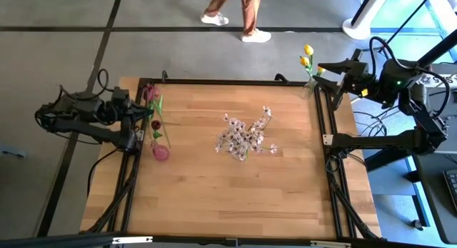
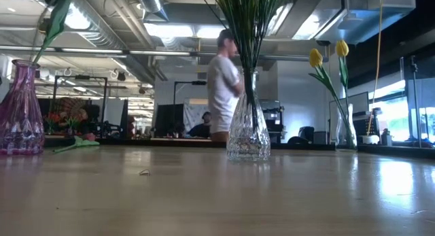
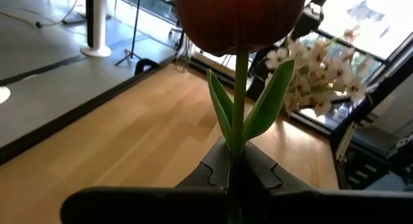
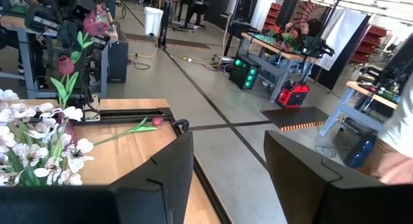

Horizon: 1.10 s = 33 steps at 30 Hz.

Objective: Sort flowers into vase by color
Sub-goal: Put the right red tulip into the violet vase

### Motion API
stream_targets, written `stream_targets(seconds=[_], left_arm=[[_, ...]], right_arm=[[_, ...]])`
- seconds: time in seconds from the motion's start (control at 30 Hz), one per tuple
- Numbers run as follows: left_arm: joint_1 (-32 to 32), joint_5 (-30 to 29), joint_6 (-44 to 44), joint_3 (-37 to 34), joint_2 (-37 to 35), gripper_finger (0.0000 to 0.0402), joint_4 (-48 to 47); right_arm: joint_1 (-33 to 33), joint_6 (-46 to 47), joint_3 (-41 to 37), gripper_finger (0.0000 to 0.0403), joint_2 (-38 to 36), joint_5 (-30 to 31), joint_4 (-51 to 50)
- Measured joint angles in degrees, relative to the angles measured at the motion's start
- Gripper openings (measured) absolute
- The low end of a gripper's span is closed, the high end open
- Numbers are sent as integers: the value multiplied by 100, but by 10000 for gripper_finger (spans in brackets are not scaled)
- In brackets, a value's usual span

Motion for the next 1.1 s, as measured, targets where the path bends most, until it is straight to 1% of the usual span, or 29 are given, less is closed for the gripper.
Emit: stream_targets(seconds=[0.2,0.43,0.5,0.6,0.7,0.83,0.97,1.03,1.1], left_arm=[[-1,3,4,-58,-1,4,80],[-2,112,-167,-62,1,9,-615],[-1,110,-380,-62,0,20,-912],[-2,177,-761,-62,1,47,-1227],[-1,392,-999,-62,1,78,-1365],[0,683,-1104,10,54,117,-1381],[-2,880,-1059,386,355,143,-1432],[-1,1037,-1057,652,558,152,-1737],[0,1157,-1164,887,786,156,-2261]], right_arm=[[-2,0,0,188,0,0,0],[-2,-2,0,188,0,0,-2],[-2,-3,-1,188,0,0,-4],[0,-46,-1,189,0,0,-4],[-2,-69,-1,189,0,10,-1],[-2,-184,-1,189,0,104,1],[-2,-203,-1,189,0,155,4],[-2,-206,-1,189,0,155,7],[-2,-216,-1,189,0,156,7]])
